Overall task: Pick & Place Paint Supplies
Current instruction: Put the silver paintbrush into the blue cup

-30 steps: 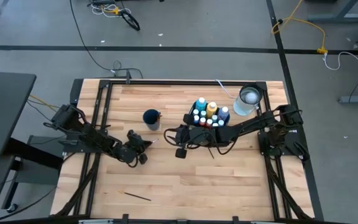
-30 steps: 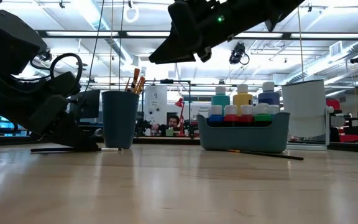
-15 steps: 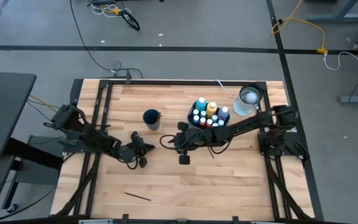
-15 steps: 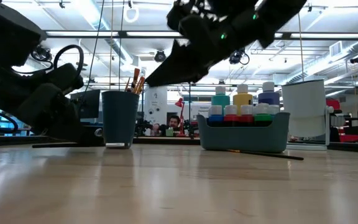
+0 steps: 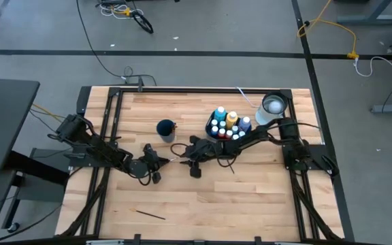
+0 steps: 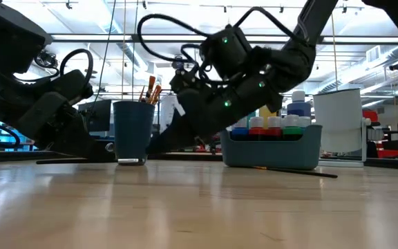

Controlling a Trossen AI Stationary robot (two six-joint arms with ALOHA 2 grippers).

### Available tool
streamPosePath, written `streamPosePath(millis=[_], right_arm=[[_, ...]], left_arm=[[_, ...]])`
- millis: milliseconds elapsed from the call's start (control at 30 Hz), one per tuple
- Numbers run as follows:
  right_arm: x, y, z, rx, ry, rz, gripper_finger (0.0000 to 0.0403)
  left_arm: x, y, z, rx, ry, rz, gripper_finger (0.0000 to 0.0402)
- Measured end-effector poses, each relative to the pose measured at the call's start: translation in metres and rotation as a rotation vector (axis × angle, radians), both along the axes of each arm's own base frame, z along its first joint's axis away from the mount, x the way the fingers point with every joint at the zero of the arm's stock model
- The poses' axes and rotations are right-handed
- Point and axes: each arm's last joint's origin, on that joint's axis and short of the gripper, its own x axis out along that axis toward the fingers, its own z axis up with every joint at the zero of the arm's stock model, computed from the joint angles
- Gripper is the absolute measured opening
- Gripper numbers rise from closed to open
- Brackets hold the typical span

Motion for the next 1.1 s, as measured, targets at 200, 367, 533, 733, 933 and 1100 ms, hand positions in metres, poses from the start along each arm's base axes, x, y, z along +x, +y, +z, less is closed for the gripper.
streamPosePath(millis=[200, 367, 533, 733, 933, 1100], right_arm=[[0.001, -0.008, -0.005, 0.003, -0.005, -0.015, 0.0186], [0.003, -0.012, -0.002, 0.057, -0.037, -0.028, 0.0202], [0.003, -0.015, -0.001, 0.102, -0.042, -0.005, 0.0191], [0.004, -0.013, 0.002, 0.133, -0.066, 0.054, 0.016], [0.004, -0.012, 0.003, 0.147, -0.074, 0.082, 0.0117], [0.004, -0.013, 0.002, 0.146, -0.073, 0.082, 0.0084]], left_arm=[[0.0, 0.0, 0.0, 0.026, 0.005, -0.015, 0.0018], [0.003, -0.001, 0.005, 0.055, -0.03, -0.041, 0.002], [0.005, -0.002, 0.009, 0.076, -0.06, -0.06, 0.0018], [0.005, -0.002, 0.009, 0.081, -0.062, -0.058, 0.002], [0.006, -0.003, 0.009, 0.078, -0.063, -0.061, 0.0019], [0.006, -0.003, 0.009, 0.078, -0.064, -0.062, 0.002]])
